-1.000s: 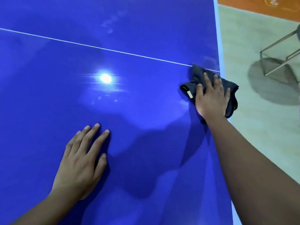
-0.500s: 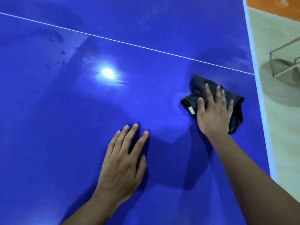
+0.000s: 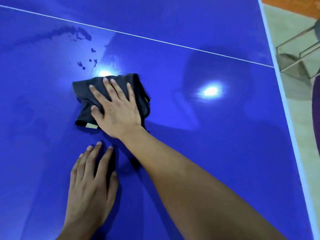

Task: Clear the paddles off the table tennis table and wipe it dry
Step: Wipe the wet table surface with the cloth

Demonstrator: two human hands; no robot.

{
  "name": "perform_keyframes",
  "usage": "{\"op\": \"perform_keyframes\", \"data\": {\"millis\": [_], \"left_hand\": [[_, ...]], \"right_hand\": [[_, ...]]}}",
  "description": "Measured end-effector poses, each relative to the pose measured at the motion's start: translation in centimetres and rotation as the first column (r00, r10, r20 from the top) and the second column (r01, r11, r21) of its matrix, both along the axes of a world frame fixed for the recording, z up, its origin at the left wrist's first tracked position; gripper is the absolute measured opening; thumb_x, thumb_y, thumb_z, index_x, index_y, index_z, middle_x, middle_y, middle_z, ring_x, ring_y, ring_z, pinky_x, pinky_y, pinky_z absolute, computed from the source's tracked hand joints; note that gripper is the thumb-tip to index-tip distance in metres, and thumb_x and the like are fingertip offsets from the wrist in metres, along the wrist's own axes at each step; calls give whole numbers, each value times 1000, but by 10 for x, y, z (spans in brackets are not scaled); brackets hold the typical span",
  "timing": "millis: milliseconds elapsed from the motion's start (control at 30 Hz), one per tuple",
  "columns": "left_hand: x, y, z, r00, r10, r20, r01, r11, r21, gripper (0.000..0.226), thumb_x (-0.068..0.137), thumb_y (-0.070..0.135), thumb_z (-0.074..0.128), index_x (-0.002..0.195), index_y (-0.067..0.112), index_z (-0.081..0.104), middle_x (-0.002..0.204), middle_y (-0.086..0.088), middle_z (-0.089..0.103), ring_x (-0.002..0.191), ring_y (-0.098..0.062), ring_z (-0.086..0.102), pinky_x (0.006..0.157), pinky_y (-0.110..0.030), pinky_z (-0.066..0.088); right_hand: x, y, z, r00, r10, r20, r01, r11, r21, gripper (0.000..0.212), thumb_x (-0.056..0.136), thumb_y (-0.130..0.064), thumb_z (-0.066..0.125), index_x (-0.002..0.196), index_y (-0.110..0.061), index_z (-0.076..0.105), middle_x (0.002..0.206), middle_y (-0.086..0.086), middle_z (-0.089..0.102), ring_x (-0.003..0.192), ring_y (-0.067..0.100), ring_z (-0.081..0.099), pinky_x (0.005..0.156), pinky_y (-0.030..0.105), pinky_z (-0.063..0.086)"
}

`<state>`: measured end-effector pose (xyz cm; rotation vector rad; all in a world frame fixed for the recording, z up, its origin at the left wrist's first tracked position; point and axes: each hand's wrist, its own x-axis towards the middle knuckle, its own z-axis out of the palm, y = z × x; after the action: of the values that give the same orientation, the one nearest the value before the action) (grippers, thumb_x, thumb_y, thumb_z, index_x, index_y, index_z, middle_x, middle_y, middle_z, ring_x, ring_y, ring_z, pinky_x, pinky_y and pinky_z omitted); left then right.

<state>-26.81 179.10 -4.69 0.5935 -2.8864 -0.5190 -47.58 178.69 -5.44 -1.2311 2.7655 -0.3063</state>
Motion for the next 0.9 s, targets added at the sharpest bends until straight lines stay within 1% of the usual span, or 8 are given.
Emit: {"op": "perform_keyframes", "data": {"millis": [167, 333, 433, 500, 567, 733, 800, 900], "left_hand": [[0, 33, 2, 1000, 19, -2, -19, 1000, -1, 59, 94, 31, 40, 146, 7, 50, 158, -17, 39, 147, -39, 34, 114, -57, 33], [0, 88, -1, 999, -21, -31, 19, 998, -53, 58, 95, 32, 40, 144, 6, 53, 156, -18, 42, 145, -39, 36, 114, -53, 29], [3, 129, -3, 994, -98, -46, 93, 992, -89, 58, 93, 32, 44, 145, 8, 54, 155, -17, 44, 144, -38, 40, 115, -52, 31], [3, 161, -4, 988, -140, -64, 134, 987, -92, 59, 92, 32, 45, 145, 9, 55, 155, -17, 44, 142, -39, 43, 114, -54, 33], [0, 193, -7, 983, -176, -44, 171, 980, -99, 59, 92, 32, 46, 146, 11, 53, 157, -16, 42, 143, -38, 42, 116, -53, 31], [-2, 225, -5, 993, -104, 49, 108, 990, -86, 61, 93, 36, 41, 150, 18, 49, 162, -11, 35, 149, -33, 33, 123, -49, 20], [-4, 226, -4, 994, -97, 56, 101, 992, -81, 60, 93, 35, 40, 151, 20, 47, 162, -8, 34, 150, -31, 31, 123, -47, 19], [-2, 228, -3, 993, -89, 75, 95, 991, -89, 58, 96, 35, 38, 151, 19, 46, 162, -8, 33, 152, -29, 28, 123, -48, 19]], "right_hand": [[9, 12, 4, 1000, -8, 21, 8, 1000, -9, 59, 104, -50, 33, 161, -38, 23, 172, 1, 13, 158, 16, 3, 124, 50, -12], [18, 94, 0, 999, -21, 28, 23, 996, -92, 59, 103, -49, 36, 160, -38, 28, 171, 0, 17, 158, 14, 7, 125, 49, -7], [-12, 172, 0, 992, -125, 34, 128, 986, -107, 58, 103, -49, 34, 160, -38, 30, 171, -1, 19, 157, 13, 10, 126, 48, -3], [-34, 236, -1, 969, -246, -2, 244, 961, -127, 60, 100, -51, 30, 158, -38, 34, 169, 1, 25, 157, 16, 17, 127, 48, 3], [-54, 308, -2, 934, -358, 4, 357, 929, -103, 61, 99, -52, 28, 159, -39, 32, 169, 1, 25, 157, 16, 17, 127, 47, 3], [-75, 464, 1, 797, -603, -21, 601, 797, -63, 67, 96, -59, 20, 159, -40, 29, 169, 4, 24, 157, 19, 17, 127, 49, 4], [-77, 494, 1, 785, -620, -14, 619, 784, -41, 68, 95, -59, 22, 160, -39, 29, 169, 4, 24, 157, 20, 16, 127, 50, 3], [-73, 499, 1, 781, -625, -3, 624, 779, -61, 66, 96, -57, 25, 160, -38, 29, 169, 4, 22, 157, 19, 14, 127, 50, 2]]}}
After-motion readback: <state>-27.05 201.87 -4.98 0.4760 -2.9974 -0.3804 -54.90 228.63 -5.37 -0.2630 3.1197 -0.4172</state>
